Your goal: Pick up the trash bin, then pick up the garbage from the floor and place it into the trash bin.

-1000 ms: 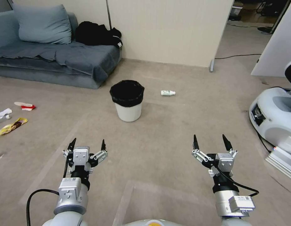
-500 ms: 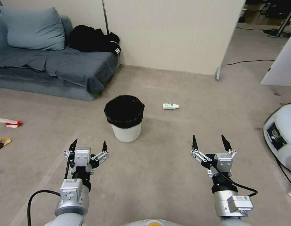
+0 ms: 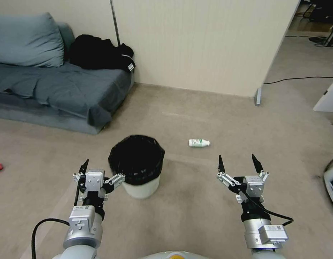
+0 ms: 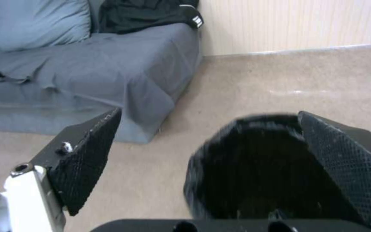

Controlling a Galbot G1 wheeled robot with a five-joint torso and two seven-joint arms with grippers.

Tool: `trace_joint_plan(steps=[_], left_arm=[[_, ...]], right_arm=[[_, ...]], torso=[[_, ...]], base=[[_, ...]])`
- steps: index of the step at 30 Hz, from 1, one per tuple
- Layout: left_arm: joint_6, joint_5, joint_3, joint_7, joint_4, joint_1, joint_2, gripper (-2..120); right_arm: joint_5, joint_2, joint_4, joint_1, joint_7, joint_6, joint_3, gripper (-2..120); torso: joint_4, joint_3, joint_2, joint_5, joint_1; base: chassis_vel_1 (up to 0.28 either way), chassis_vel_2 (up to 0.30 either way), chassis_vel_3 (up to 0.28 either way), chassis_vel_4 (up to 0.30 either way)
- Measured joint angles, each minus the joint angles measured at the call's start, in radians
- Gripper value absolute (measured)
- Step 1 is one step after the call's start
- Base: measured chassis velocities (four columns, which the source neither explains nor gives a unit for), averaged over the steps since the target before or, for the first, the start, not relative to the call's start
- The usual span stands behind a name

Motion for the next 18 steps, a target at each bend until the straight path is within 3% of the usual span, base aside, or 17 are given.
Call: trace_joint_plan(steps=[7, 18], left_arm=[[-0.001, -0.001, 0.0, -0.001, 0.003, 0.0, 0.0, 100], [-0.001, -0.004, 0.0, -0.006, 0.007, -0.002, 0.0, 100]], right_arm=[[-0.012, 0.0, -0.006, 0.0, -0.009, 0.025, -0.002, 100], [-0.022, 0.0, -0.011, 0.0, -0.018, 0.047, -0.003, 100]], torso=[[-0.0002, 0.0, 0.0, -0.0004, 0.0], [-0.0001, 0.0, 0.0, -0.0003, 0.0]], base=[[-0.144, 0.16, 0.126, -0.143], [0.008, -0.008, -0.01, 0.005]])
